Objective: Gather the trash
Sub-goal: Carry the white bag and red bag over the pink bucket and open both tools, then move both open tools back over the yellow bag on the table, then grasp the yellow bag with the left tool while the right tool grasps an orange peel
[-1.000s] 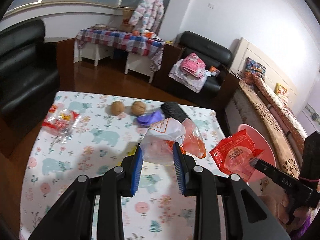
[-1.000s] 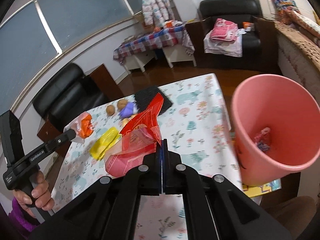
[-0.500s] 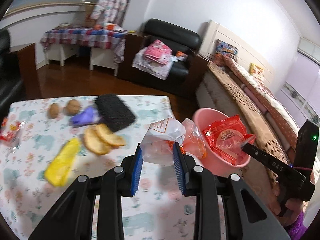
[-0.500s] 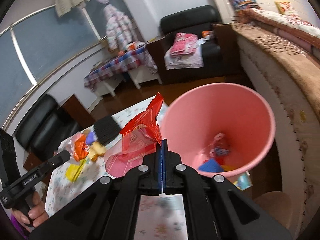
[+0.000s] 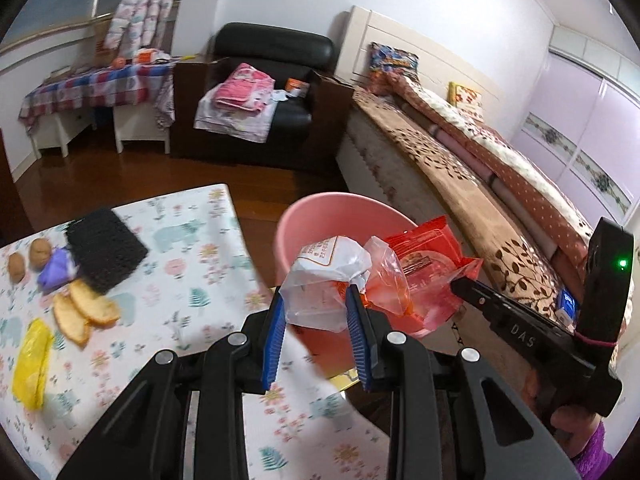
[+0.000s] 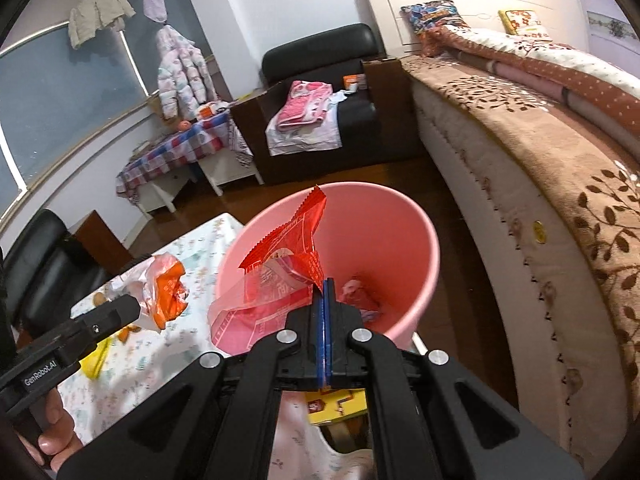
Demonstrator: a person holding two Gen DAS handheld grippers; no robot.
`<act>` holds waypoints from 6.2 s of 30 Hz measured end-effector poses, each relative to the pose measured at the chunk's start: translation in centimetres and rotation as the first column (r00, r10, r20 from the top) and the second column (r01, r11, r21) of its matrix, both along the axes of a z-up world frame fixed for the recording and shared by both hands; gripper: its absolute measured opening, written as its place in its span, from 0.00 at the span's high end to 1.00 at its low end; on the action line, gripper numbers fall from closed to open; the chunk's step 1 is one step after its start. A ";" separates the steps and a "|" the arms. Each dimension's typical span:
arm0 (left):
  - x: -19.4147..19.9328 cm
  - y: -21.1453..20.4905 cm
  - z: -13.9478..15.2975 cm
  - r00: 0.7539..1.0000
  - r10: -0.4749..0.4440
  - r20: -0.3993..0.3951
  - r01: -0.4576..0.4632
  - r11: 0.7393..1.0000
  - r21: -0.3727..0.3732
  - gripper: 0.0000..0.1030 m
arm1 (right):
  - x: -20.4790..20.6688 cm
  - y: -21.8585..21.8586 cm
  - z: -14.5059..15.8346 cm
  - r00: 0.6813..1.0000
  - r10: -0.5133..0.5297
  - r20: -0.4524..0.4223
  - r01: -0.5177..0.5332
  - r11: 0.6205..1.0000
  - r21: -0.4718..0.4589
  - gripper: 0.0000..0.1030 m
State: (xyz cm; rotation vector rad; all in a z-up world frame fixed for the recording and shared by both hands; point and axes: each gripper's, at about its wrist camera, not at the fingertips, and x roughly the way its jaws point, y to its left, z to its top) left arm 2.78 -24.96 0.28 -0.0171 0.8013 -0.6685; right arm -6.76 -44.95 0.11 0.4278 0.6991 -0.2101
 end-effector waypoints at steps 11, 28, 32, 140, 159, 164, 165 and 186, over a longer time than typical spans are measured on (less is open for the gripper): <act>0.7 -3.2 -1.3 0.999 -0.048 -0.023 0.049 0.998 0.050 0.72 | -0.3 -1.8 -0.9 0.999 -0.041 -0.023 0.042 0.999 0.018 0.99; 1.8 -4.4 -3.1 0.998 -0.039 -0.057 0.043 0.997 0.064 0.60 | 0.0 -2.7 -1.4 0.997 -0.063 -0.033 0.065 0.997 0.038 0.99; 1.9 -4.3 -3.3 0.997 -0.043 -0.067 0.048 0.997 0.067 0.58 | 0.0 -2.7 -1.5 0.997 -0.067 -0.034 0.069 0.997 0.041 0.99; 2.1 24.5 -7.6 0.886 0.458 -0.067 -0.446 0.883 0.145 0.52 | 5.4 18.4 -3.3 0.881 0.462 -0.102 -0.455 0.886 0.087 0.74; 3.4 25.6 -9.2 0.890 0.435 -0.135 -0.426 0.900 0.091 0.86 | 11.7 25.5 -4.9 0.793 0.592 -0.144 -0.570 0.805 0.165 0.65; 2.5 26.4 -8.8 0.885 0.443 -0.147 -0.440 0.897 0.054 0.87 | 12.9 26.5 -5.3 0.791 0.592 -0.157 -0.569 0.805 0.170 0.65; 2.3 26.4 -8.7 0.885 0.442 -0.148 -0.439 0.897 0.049 0.87 | 13.2 26.7 -5.4 0.792 0.590 -0.160 -0.566 0.806 0.172 0.65; 0.5 26.7 -7.8 0.888 0.435 -0.147 -0.436 0.900 0.026 0.87 | 15.6 27.9 -6.6 0.805 0.559 -0.198 -0.535 0.829 0.164 0.92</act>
